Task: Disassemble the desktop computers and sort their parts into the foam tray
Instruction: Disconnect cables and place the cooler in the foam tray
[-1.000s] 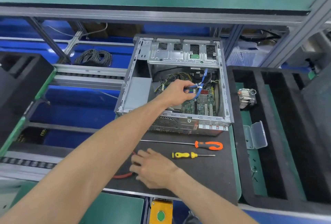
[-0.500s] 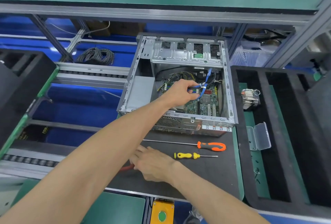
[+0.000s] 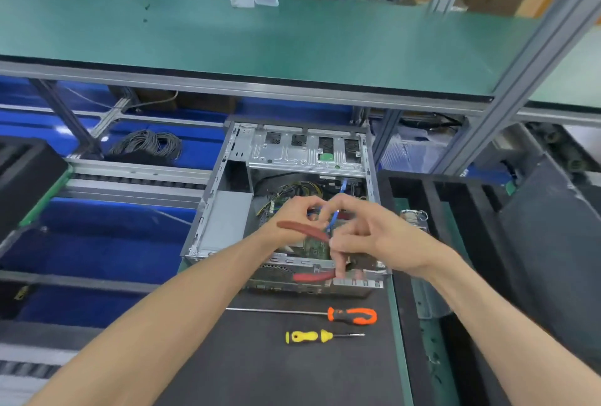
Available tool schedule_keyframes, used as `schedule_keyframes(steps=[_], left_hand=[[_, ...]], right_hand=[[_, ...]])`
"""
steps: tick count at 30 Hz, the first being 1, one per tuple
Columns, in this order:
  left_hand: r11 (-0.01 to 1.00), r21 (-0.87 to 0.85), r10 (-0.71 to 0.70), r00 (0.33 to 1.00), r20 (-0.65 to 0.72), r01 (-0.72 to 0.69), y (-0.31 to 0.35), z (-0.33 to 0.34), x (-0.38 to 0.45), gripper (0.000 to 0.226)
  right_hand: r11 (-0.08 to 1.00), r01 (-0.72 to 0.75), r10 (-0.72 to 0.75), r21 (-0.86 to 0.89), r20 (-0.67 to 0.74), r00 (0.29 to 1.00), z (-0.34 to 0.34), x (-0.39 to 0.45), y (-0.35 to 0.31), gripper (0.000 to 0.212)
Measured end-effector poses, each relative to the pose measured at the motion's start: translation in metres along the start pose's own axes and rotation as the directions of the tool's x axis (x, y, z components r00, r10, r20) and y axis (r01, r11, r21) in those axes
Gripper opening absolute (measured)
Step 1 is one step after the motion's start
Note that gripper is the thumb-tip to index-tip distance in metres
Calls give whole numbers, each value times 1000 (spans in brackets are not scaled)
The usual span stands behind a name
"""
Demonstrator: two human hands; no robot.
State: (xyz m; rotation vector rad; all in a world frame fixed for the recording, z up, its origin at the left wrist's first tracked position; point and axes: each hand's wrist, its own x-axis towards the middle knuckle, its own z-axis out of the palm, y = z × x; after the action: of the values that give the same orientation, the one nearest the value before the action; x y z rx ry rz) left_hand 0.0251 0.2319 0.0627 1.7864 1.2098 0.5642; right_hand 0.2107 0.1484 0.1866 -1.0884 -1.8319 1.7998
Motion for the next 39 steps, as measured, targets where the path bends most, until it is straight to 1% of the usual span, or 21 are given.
schedule_keyframes(steps=[2, 4, 5, 7, 8, 12, 14, 16, 19, 21, 23, 24, 25, 26, 27, 29, 31, 33, 35, 37, 39], left_hand=[[999, -35, -37, 999, -18, 37, 2, 0, 1, 35], [996, -71, -49, 997, -52, 45, 2, 0, 1, 38], [993, -106, -53, 997, -59, 46, 2, -2, 1, 35], [977, -208, -52, 997, -65, 37, 6, -4, -2, 18], [966, -256, -42, 997, -70, 23, 7, -5, -3, 12], [952, -301, 37, 996, -77, -59, 7, -6, -10, 39], [977, -191, 77, 993, -84, -92, 10, -5, -13, 40], [991, -94, 88, 989, -118, -99, 12, -3, -11, 28], [989, -81, 115, 986, -117, -125, 17, -2, -9, 9], [983, -131, 114, 988, -104, -127, 15, -4, -11, 13], [983, -163, 77, 994, -80, -89, 11, -4, -11, 16], [984, -165, 57, 996, -69, -68, 10, -4, -11, 17], [985, -165, 46, 997, -59, -55, 9, -4, -10, 19], [984, -173, 43, 998, -50, -51, 9, -4, -10, 20], [979, -194, 51, 998, -44, -58, 10, -4, -10, 21], [964, -256, 62, 997, -41, -70, 11, -5, -10, 22], [950, -309, 37, 999, -39, -48, 13, -7, -10, 23], [943, -332, 21, 999, -24, -27, 13, -6, -9, 26], [948, -316, 34, 999, -6, -34, 14, -7, -9, 28], [935, -352, 41, 999, 2, -37, 14, -7, -11, 11], [915, -396, 75, 997, -9, -73, 12, -8, -12, 23]], right_hand=[[969, 52, -24, 240, -119, 993, -23, -3, -5, 15], [889, 111, 3, 444, -249, 968, -37, 1, -5, 11], [836, 152, 21, 527, -308, 951, -41, 5, -3, 13], [727, 246, 53, 641, -410, 911, -44, 20, 3, 22], [685, 292, 72, 667, -462, 884, -43, 29, 6, 26], [607, 407, 190, 682, -622, 760, -36, 62, 10, 30], [592, 417, 237, 690, -644, 727, -34, 75, 9, 29], [597, 416, 278, 686, -663, 695, -31, 87, 9, 30], [681, 376, 303, 628, -710, 636, -23, 98, 10, 25], [787, 292, 278, 543, -736, 617, -20, 99, 12, 21], [917, 129, 233, 379, -767, 597, -23, 96, 14, 19], [980, -12, 172, 200, -806, 566, -27, 93, 16, 18], [984, -178, 73, -28, -841, 536, -32, 90, 17, 16], [923, -303, -43, -238, -845, 533, -36, 86, 18, 16], [844, -361, -140, -396, -813, 565, -39, 83, 21, 21], [760, -333, -202, -558, -689, 696, -39, 79, 31, 48], [760, -273, -160, -590, -577, 801, -33, 78, 42, 75], [783, -246, -133, -571, -541, 831, -26, 80, 50, 78], [827, -246, -108, -506, -571, 814, -23, 85, 51, 71], [894, -204, -99, -400, -619, 779, -21, 90, 45, 64], [958, -110, -109, -264, -693, 712, -19, 89, 40, 61]])
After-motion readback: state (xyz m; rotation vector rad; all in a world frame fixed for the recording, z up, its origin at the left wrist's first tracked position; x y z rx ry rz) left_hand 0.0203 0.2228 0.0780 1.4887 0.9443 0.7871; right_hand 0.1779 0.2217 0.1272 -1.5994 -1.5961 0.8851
